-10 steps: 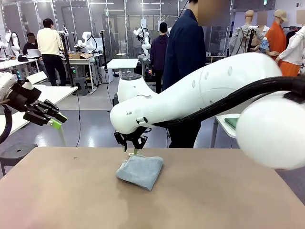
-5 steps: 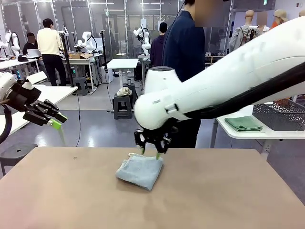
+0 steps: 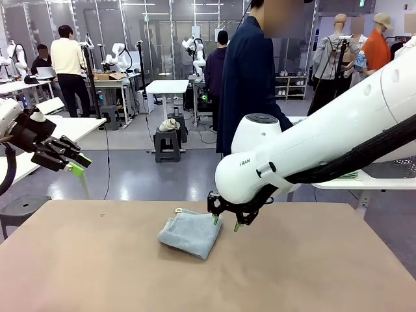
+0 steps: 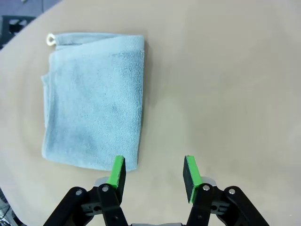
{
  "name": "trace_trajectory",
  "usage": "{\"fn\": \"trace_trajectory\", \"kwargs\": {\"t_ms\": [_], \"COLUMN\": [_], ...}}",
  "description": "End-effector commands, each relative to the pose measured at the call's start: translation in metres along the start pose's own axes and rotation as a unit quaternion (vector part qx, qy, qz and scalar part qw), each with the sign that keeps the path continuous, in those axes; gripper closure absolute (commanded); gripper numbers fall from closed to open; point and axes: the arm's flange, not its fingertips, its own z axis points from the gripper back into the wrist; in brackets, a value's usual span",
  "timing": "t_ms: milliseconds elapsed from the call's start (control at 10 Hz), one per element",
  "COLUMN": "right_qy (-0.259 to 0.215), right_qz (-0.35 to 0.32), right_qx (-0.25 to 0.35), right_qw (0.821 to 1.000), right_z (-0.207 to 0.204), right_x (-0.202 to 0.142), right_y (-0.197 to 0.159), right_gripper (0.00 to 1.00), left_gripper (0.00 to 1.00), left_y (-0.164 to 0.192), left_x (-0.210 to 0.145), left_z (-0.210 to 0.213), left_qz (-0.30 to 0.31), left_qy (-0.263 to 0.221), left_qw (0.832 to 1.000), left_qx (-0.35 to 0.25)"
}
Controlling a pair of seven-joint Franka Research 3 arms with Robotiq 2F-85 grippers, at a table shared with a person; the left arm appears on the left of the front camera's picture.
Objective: Fold the towels and place them in the basket.
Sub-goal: When a person lays out a Towel with hook on the table, fold it in half twice, then place the folded Towel with hook on the right side of the table.
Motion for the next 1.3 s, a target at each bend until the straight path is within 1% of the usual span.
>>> {"fn": "trace_trajectory", "kwargs": {"t_ms": [0,1100,1200], "right_qy": [-0.002,0.001,-0.024], "right_qz": [0.006,0.003,0.002], "right_qx": [-0.002,-0.001,0.008], "right_qw": [1.0,1.0,1.0], "right_z": [0.001,-0.0003,-0.0071], "right_x": [-0.0017,-0.0016,0.0022], "right_y": [0.0016,0.0013,0.003], "right_gripper": [0.37,0.37,0.37], "left_gripper": [0.43,0.43,0.43], "left_y": [-0.002,-0.002,-0.002], "left_x": [0.0013,0.0013,0.0013], "left_z": [0.0006,0.0006,0.0006], "left_qz": [-0.001,-0.001,-0.001], "left_qy": [0.007,0.007,0.007], "left_qw": [1.0,1.0,1.0], "left_qx": [-0.001,-0.001,-0.001]}}
